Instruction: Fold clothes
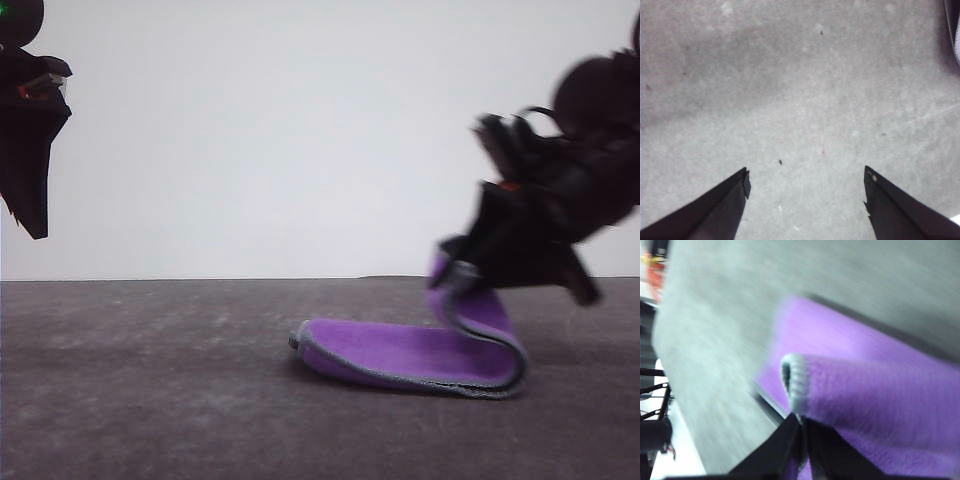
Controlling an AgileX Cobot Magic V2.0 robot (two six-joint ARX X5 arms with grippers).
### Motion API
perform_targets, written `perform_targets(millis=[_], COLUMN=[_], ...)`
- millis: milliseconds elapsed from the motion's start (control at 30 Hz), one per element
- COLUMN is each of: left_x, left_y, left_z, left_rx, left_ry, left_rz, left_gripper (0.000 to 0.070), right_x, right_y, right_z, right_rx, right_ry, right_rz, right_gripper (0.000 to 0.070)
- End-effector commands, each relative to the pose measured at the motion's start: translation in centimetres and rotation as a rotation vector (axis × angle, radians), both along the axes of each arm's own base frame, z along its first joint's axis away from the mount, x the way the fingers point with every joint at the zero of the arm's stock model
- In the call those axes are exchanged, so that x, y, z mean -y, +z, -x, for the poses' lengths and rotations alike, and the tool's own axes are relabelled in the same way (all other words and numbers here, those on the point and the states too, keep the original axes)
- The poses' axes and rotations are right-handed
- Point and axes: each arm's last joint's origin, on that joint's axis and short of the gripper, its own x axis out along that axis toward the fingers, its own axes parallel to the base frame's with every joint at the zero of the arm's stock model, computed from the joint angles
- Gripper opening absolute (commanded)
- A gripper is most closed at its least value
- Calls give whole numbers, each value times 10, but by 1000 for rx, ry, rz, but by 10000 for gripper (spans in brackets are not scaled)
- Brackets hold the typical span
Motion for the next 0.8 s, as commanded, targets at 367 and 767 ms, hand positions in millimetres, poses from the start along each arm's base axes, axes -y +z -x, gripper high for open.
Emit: perform_targets(millis=[367, 767], left_x=[1, 1], left_y=[1, 1], left_z=[-3, -3], left_rx=[8, 8], left_ry=[-7, -7], left_rz=[6, 6], left_gripper=[437, 437], right_x=[-54, -58], right_y=[-13, -13], right_z=[-13, -14], right_rx=[-73, -65], right_ry=[32, 37], right_rz=[-44, -54], right_gripper=[0, 59])
